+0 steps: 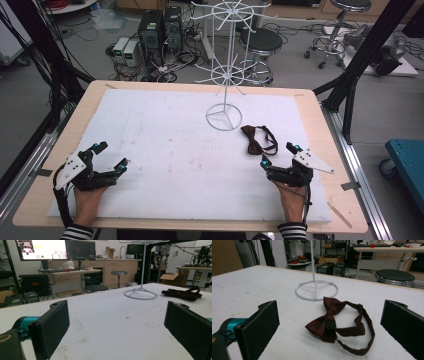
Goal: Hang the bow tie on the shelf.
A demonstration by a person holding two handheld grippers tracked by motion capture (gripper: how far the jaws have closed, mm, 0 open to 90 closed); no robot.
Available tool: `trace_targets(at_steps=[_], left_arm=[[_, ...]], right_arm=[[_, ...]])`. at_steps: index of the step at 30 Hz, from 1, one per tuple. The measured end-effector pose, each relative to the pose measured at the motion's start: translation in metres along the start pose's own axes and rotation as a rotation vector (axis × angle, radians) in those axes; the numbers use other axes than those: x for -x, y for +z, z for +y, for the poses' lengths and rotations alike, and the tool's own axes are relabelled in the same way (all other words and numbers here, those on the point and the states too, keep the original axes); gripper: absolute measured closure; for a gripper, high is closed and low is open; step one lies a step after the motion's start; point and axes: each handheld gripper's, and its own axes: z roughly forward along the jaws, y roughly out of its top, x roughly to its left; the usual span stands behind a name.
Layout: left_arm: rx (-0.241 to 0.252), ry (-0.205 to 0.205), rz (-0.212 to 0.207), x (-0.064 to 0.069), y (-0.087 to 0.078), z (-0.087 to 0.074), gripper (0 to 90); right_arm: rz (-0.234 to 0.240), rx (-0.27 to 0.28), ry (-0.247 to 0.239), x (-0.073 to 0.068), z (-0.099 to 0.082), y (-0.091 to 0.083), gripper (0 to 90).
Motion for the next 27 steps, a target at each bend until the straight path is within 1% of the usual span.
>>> trace_targets(at_steps=[1, 2, 3, 4, 5, 7, 8, 9, 10, 12, 13, 14, 15, 16, 18, 19, 20, 23, 24, 25, 26, 27], left_arm=[[0.0, 0.0, 0.0, 0.0, 0.0, 0.0, 6.5], [0.0, 0.001, 0.0, 0.0, 0.0, 0.0, 6.5], [0.0, 0.0, 0.0, 0.0, 0.0, 0.0, 6.5], [0.001, 0.0, 0.0, 0.0, 0.0, 0.0, 6.5], [0.001, 0.0, 0.0, 0.0, 0.0, 0.0, 6.5], [0.0, 0.0, -0.001, 0.0, 0.0, 0.0, 6.5], [0.001, 0.0, 0.0, 0.0, 0.0, 0.0, 6.5], [0.001, 0.0, 0.0, 0.0, 0.0, 0.0, 6.5], [0.0, 0.0, 0.0, 0.0, 0.0, 0.0, 6.5], [0.0, 0.0, -0.001, 0.0, 0.0, 0.0, 6.5], [0.001, -0.001, 0.0, 0.0, 0.0, 0.0, 6.5], [-0.001, 0.002, 0.0, 0.0, 0.0, 0.0, 6.5], [0.0, 0.002, 0.0, 0.0, 0.0, 0.0, 6.5], [0.0, 0.002, 0.0, 0.0, 0.0, 0.0, 6.6], [0.0, 0.001, 0.0, 0.0, 0.0, 0.0, 6.6], [0.001, -0.001, 0.0, 0.0, 0.0, 0.0, 6.6], [0.001, 0.0, 0.0, 0.0, 0.0, 0.0, 6.5], [-0.001, 0.001, 0.005, 0.0, 0.0, 0.0, 6.5], [0.002, 0.0, 0.011, 0.001, 0.0, 0.0, 6.5], [0.002, 0.0, 0.011, 0.001, 0.0, 0.0, 6.5], [0.001, 0.0, 0.011, 0.001, 0.0, 0.0, 6.5], [0.001, 0.0, 0.011, 0.001, 0.0, 0.0, 6.5]], right_arm=[[0.0, 0.0, 0.0, 0.0, 0.0, 0.0, 1.0], [0.002, -0.018, -0.009, 0.001, 0.006, 0.002, 1.0], [0.002, -0.018, -0.009, 0.001, 0.006, 0.002, 1.0], [0.019, -0.031, -0.002, 0.003, 0.012, 0.005, 1.0], [0.019, -0.031, -0.002, 0.003, 0.012, 0.005, 1.0], [0.043, -0.045, 0.022, 0.005, 0.017, 0.007, 0.9], [0.049, -0.067, 0.023, 0.007, 0.021, 0.009, 0.9], [0.049, -0.067, 0.023, 0.007, 0.021, 0.009, 0.9], [0.055, -0.086, 0.019, 0.009, 0.026, 0.011, 1.0], [0.056, -0.09, 0.016, 0.01, 0.028, 0.012, 0.9], [0.067, -0.112, 0.016, 0.012, 0.034, 0.014, 1.0], [0.072, -0.124, 0.021, 0.012, 0.036, 0.016, 1.0], [0.072, -0.124, 0.021, 0.012, 0.036, 0.016, 1.0], [0.082, -0.148, 0.02, 0.013, 0.041, 0.019, 1.0], [0.1, -0.173, 0.018, 0.015, 0.045, 0.024, 1.0], [0.1, -0.173, 0.018, 0.015, 0.045, 0.024, 1.0], [0.107, -0.196, 0.012, 0.017, 0.049, 0.028, 1.0], [0.103, -0.205, 0.012, 0.019, 0.052, 0.031, 1.0], [0.111, -0.242, 0.026, 0.022, 0.055, 0.036, 1.0], [0.112, -0.252, 0.025, 0.022, 0.056, 0.037, 1.0], [0.113, -0.28, 0.021, 0.023, 0.058, 0.04, 1.0], [0.116, -0.294, 0.011, 0.024, 0.06, 0.043, 1.0]])
